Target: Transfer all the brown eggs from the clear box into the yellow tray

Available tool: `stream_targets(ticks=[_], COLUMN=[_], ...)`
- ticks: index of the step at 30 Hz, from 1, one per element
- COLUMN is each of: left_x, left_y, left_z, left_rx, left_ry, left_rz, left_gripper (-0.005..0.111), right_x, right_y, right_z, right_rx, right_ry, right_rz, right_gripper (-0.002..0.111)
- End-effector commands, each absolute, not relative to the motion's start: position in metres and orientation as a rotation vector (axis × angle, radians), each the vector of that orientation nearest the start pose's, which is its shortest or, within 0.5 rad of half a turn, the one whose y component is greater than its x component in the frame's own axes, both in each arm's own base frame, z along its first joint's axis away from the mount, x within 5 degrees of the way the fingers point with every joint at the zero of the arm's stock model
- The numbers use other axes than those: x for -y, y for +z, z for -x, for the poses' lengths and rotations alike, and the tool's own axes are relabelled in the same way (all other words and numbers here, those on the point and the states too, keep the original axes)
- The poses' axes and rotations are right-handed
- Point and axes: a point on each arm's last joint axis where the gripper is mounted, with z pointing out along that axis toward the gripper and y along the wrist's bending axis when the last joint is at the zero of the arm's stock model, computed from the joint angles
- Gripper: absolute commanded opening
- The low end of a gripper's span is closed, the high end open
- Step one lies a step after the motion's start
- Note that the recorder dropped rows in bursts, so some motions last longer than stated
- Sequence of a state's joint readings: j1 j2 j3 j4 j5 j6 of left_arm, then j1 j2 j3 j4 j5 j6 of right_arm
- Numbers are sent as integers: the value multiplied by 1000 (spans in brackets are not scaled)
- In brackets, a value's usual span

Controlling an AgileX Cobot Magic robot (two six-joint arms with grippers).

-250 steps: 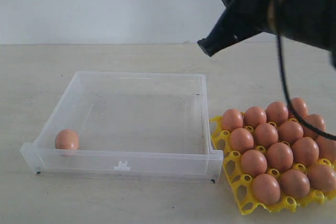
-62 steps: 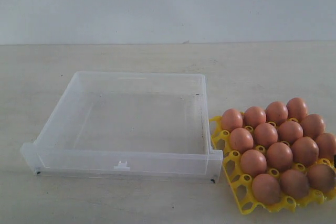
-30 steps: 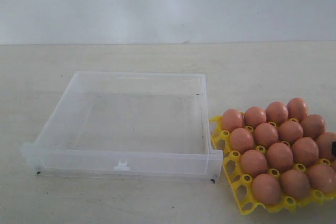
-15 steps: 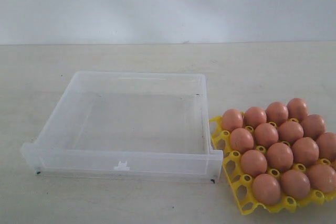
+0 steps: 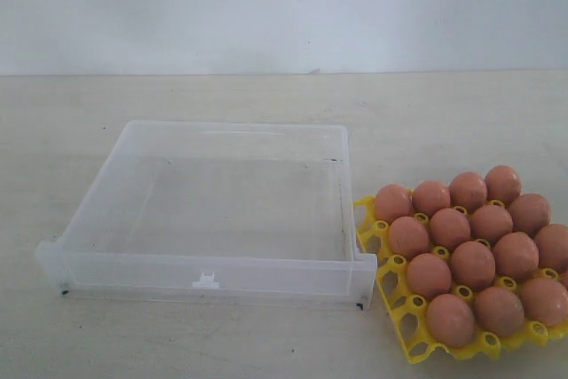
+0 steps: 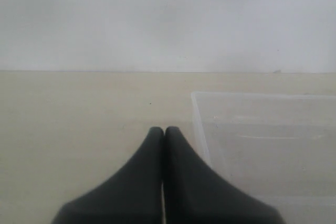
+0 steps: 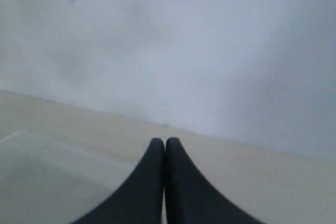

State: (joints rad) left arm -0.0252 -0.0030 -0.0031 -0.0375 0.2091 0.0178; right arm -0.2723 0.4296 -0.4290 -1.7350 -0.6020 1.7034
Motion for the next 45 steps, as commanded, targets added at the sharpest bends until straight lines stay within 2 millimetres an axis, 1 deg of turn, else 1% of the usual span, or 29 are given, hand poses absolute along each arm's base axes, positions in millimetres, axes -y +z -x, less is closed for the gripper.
stream_targets(ticks=[1,2,3,5,7,8,11,13,15,18,20,21,22,23,24,25,26,28,29,30,31,32,33,34,35,37,39,42,45], left_x=[3,3,3,3,3,3,3,3,3,3,3,3,3,3,3,3,3,3,3,3,3,3,3,3,3,3,3,3,3], left_y=[194,194,194,194,194,194,194,194,194,194,194,194,194,194,194,194,194,194,194,194,194,195,195,195,194,194,195,195,194], left_z=[-56,-56,-56,-56,-56,-56,-56,-56,-56,-56,-56,-56,-56,-56,-56,-56,-56,-56,-56,-56,-56,-56,-56,-56,-56,-56,-56,-56,-56], left_rx=[-1693,-1693,-1693,-1693,-1693,-1693,-1693,-1693,-1693,-1693,-1693,-1693,-1693,-1693,-1693,-1693,-1693,-1693,-1693,-1693,-1690,-1689,-1689,-1689,-1691,-1693,-1689,-1689,-1691], left_ry=[-43,-43,-43,-43,-43,-43,-43,-43,-43,-43,-43,-43,-43,-43,-43,-43,-43,-43,-43,-43,-43,-43,-43,-43,-43,-43,-42,-42,-42], left_rz=[-20,-20,-20,-20,-20,-20,-20,-20,-20,-20,-20,-20,-20,-20,-20,-20,-20,-20,-20,-20,-20,-20,-20,-20,-20,-20,-21,-21,-21], left_gripper=[-4,-4,-4,-4,-4,-4,-4,-4,-4,-4,-4,-4,-4,-4,-4,-4,-4,-4,-4,-4,-4,-4,-4,-4,-4,-4,-4,-4,-4], right_x=[-19,-20,-22,-31,-29,-27,-26,-23,-14,-6,-2,2,7,12,14,14,13,13,13,14,13,12,8,8,7,8,7,6,7], right_y=[334,334,333,330,331,331,332,332,336,344,350,354,356,358,357,355,348,325,287,268,229,216,203,190,184,181,182,180,182], right_z=[-72,-70,-70,-70,-71,-71,-72,-72,-73,-73,-74,-74,-75,-74,-72,-71,-72,-78,-84,-84,-80,-77,-70,-64,-54,-53,-53,-52,-53], right_rx=[-1406,-1388,-1385,-1401,-1425,-1424,-1413,-1411,-1392,-1332,-1260,-1203,-1154,-1084,-1032,-1011,-1034,-1207,-1490,-1592,-1709,-1694,-1646,-1781,-1815,-1838,-1832,-1845,-1816], right_ry=[-101,-148,-146,-48,26,16,-36,-64,-103,-144,-130,-184,-323,-419,-458,-429,-379,-298,-160,-132,-141,-132,-103,-99,-81,-99,-71,19,6], right_rz=[315,362,400,472,382,349,381,354,246,150,79,57,88,68,55,45,29,2,-89,-125,-114,-102,-87,-92,-90,-89,-107,-207,-235], right_gripper=[-1,-1,-1,-1,-1,-1,-1,-1,-1,-1,-1,-1,-1,-1,-1,-1,-1,-1,-1,-1,-1,-1,-1,-1,-1,-1,-1,-1,-1])
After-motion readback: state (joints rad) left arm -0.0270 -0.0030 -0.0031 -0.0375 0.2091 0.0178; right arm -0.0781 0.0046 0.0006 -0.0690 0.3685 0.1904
